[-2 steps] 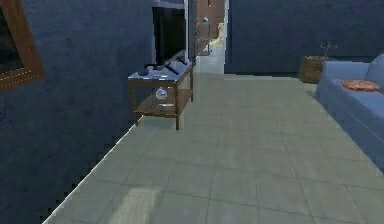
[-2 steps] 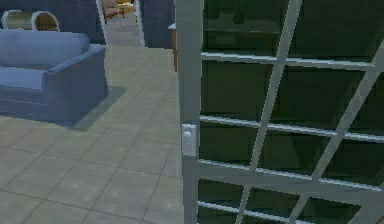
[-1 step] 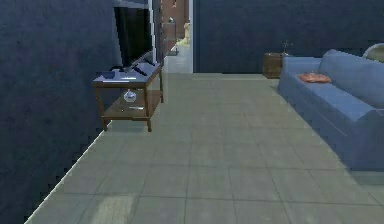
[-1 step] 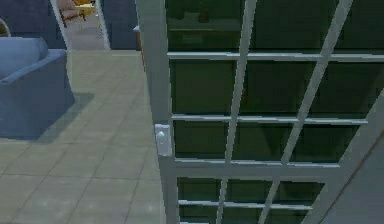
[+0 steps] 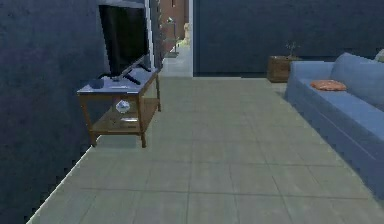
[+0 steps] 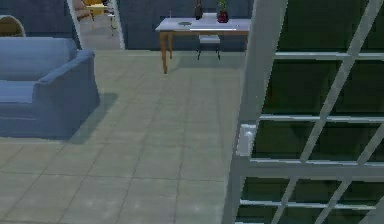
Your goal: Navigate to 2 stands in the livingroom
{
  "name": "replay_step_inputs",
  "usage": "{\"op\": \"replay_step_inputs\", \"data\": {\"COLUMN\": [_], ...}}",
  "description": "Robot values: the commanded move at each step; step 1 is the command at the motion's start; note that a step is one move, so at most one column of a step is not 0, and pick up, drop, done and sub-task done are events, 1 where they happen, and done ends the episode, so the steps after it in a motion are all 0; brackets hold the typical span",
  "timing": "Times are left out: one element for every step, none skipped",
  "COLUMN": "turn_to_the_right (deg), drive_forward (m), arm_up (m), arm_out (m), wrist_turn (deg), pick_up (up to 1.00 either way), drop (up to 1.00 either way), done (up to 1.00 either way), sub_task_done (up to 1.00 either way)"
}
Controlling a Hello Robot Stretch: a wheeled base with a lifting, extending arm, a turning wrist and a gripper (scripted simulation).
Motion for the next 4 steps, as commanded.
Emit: {"op": "replay_step_inputs", "data": {"turn_to_the_right": [0.0,6.0,0.0,-42.0], "drive_forward": [1.00,0.00,0.35,0.00], "arm_up": [0.00,0.00,0.00,0.00], "arm_out": [0.00,0.00,0.00,0.00], "wrist_turn": [0.0,0.0,0.0,0.0], "pick_up": [0.00,0.00,0.00,0.00], "drop": [0.00,0.00,0.00,0.00], "done": [0.00,0.00,0.00,0.00], "sub_task_done": [0.00,0.00,0.00,0.00]}}
